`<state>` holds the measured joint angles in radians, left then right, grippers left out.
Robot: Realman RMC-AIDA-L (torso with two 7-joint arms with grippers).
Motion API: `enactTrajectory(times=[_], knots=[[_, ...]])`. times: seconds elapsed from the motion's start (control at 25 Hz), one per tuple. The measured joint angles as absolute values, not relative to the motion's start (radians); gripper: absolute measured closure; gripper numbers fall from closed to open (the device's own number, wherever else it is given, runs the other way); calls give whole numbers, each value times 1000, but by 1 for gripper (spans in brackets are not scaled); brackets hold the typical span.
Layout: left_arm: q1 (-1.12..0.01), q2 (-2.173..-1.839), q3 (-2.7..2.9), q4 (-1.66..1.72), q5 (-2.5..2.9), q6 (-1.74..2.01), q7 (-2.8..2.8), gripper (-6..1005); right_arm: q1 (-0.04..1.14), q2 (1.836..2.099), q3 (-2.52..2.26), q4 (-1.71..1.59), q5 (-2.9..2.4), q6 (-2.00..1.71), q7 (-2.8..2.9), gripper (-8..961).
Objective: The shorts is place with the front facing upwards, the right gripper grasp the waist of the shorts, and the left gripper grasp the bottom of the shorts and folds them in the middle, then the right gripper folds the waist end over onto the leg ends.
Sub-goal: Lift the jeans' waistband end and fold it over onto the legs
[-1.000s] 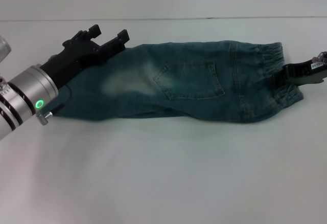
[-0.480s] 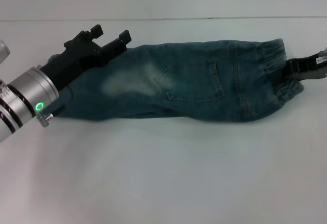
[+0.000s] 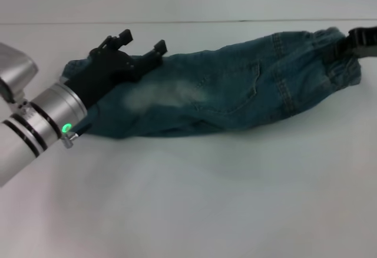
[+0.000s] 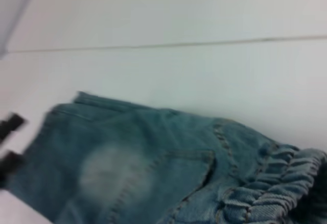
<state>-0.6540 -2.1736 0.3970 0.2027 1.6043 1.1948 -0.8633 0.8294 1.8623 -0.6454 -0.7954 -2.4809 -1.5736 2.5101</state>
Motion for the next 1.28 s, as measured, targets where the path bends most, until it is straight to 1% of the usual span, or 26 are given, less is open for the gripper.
enactTrajectory(times=[0.24, 0.6, 1.0, 1.04, 1.28], knots=[[-707, -2175, 396, 130, 1590, 1138, -721, 67, 846, 1856, -609, -853, -2449, -1657, 2516, 852], [-810, -2175, 358, 2, 1589, 963, -493, 66, 856, 1853, -578, -895, -2397, -1745, 2518, 854], [-813, -2175, 146, -126, 1589, 870, -137, 67, 854, 1849, -550, -907, -2365, -1796, 2519, 853], [-811, -2175, 76, -167, 1592, 848, -20, 67, 854, 1848, -548, -908, -2363, -1797, 2519, 854], [-812, -2175, 38, -218, 1600, 838, 37, 68, 852, 1844, -542, -909, -2353, -1798, 2519, 853]])
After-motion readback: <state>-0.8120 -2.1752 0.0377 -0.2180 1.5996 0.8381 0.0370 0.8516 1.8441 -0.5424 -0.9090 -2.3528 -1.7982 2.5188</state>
